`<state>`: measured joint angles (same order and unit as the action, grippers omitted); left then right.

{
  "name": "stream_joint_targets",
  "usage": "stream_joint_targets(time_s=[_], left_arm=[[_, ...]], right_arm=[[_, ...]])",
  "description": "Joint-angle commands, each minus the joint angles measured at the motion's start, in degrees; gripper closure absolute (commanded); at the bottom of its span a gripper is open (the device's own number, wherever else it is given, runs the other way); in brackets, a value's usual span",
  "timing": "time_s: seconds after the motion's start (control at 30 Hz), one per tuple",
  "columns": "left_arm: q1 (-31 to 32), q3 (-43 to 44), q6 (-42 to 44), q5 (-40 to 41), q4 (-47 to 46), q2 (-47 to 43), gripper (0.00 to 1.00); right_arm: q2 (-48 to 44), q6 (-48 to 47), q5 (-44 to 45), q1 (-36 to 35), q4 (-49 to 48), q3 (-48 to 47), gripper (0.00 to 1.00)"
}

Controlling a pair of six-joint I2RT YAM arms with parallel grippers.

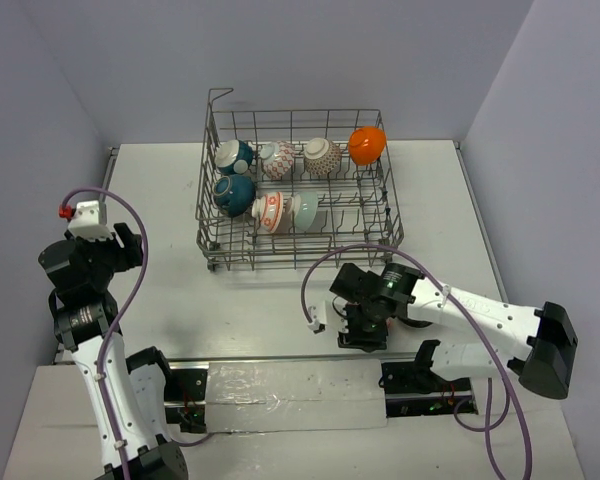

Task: Load the bowls into the dish rack
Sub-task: Pick up the bowl from the corner of the board.

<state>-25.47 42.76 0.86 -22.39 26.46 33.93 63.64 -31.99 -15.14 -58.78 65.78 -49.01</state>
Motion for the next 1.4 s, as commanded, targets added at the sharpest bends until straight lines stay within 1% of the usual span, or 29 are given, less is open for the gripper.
stream_joint_targets(time_s=[0.0, 0.33, 0.5, 0.67, 0.93, 1.17, 1.37], left_arm=[[-0.4, -0.4, 0.3, -1.3, -1.2, 0.0, 0.32], [-0.4, 0.5, 0.5, -2.2, -0.1, 1.2, 0.33], [-0.4, 1.3, 2.0, -2.4, 1.1, 2.5, 0.38], [-0.4, 1.4, 2.0, -3.1, 0.8, 1.9, 0.38], [-0.5, 2.4, 3.1, -4.1, 1.8, 3.9, 0.39], [-0.4, 1.0, 3.0, -5.3, 0.9, 2.1, 0.39], [-0.4, 0.8, 3.1, -5.9, 1.1, 0.7, 0.39]], right_arm=[[0.8, 0.0, 1.2, -0.6, -2.8, -0.4, 0.50], [4.6, -0.4, 1.2, -1.1, -4.0, -1.4, 0.50], [6.6, -0.8, 0.9, -1.2, -4.2, -2.7, 0.50], [8.6, -1.0, 1.2, -1.3, -4.3, -3.3, 0.51], [11.9, -0.7, 1.9, -1.5, -5.6, -3.7, 0.53], [14.0, -0.5, 2.4, -1.6, -5.7, -4.8, 0.53], [14.7, 0.0, 2.8, -1.7, -5.7, -5.4, 0.56]])
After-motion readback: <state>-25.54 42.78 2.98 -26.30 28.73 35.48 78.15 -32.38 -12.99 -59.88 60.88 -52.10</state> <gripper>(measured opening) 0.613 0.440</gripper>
